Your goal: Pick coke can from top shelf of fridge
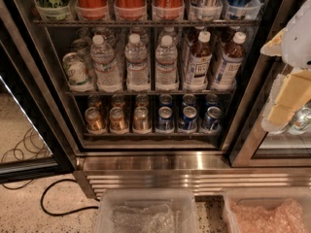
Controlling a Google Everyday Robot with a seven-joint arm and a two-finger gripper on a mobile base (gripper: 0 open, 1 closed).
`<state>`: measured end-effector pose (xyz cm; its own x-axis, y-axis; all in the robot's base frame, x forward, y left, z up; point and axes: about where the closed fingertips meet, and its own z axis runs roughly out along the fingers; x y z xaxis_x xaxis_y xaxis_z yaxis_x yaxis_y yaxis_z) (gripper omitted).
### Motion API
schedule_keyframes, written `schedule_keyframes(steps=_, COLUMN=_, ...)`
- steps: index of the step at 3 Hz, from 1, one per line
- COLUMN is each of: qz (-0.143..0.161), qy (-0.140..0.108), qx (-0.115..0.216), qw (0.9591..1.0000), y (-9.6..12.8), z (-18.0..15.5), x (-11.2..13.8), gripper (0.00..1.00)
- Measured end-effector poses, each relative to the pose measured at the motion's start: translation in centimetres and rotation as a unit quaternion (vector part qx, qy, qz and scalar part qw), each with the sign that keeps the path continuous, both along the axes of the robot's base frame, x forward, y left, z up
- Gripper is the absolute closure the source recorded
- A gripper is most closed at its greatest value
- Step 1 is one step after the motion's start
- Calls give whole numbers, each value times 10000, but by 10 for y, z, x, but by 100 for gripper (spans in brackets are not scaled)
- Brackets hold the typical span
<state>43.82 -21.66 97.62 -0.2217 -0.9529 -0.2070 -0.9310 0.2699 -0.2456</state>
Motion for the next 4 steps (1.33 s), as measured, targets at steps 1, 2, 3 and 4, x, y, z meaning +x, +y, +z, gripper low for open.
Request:
schedule_keyframes(steps=1, qz=-25, qy=-47, qx=31, qw=10000, y=1, z=2, x=1, gripper=0)
schedule_keyframes(steps=2, qz=-340, qy=-329, qx=398, qw=9981, y=13, z=3, x=2, gripper=0)
schedule_keyframes(steps=3, qz=-805, qy=-751, qx=995, qw=9889, y=37, z=3, x=10, gripper=0)
schedule_keyframes(steps=4, qz=-931, qy=-1197, qx=1600, qw=9754, y=65, z=9, x=37, gripper=0)
